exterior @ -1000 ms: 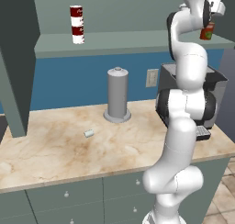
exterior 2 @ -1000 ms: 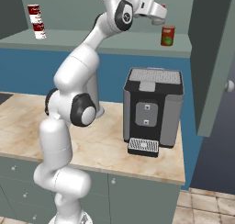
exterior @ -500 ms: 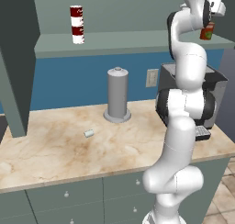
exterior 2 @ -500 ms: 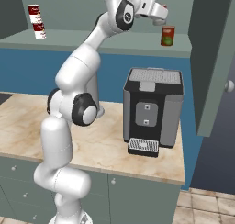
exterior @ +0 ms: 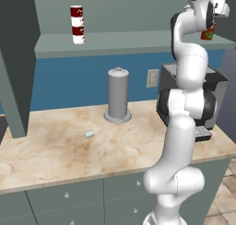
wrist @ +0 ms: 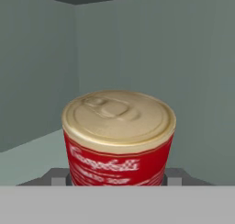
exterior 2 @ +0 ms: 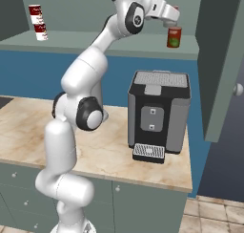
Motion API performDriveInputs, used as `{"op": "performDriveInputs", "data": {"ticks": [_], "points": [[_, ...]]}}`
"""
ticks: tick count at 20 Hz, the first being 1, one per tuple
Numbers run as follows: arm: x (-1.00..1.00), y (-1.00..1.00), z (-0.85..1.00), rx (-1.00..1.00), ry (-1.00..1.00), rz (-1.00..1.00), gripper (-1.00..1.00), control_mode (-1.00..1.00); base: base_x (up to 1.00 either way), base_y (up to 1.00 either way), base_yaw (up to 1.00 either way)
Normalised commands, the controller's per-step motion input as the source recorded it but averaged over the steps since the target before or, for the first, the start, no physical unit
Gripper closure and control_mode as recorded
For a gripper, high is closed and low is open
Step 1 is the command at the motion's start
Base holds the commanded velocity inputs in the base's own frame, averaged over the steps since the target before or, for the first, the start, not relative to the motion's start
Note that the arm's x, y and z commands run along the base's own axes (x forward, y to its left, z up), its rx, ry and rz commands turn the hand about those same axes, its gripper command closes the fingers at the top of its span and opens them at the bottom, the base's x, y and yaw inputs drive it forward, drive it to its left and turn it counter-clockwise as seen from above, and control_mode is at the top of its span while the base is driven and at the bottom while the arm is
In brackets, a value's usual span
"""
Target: Stack two cans on top of the other two cans in the cabinet.
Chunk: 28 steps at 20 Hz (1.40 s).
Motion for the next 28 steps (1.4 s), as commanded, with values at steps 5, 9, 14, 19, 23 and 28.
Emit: {"op": "performDriveInputs", "data": {"ticks": [5,9,14,19,23,28], "points": [[0.10,-0.12,0.01,0.00,0.00,0.00,1.00,-1.00,0.00,0.00,0.00],[0.11,-0.10,0.00,0.00,0.00,0.00,1.00,-1.00,0.00,0.00,0.00],[0.05,-0.05,0.01,0.00,0.00,0.00,1.00,-1.00,0.00,0.00,0.00],[0.00,-0.05,0.00,0.00,0.00,0.00,1.00,-1.00,0.00,0.00,0.00],[0.00,0.00,-0.01,0.02,0.02,0.00,1.00,-1.00,0.00,0.00,0.00],[0.00,0.00,-0.08,0.07,0.01,0.00,1.00,-1.00,0.00,0.00,0.00]]}}
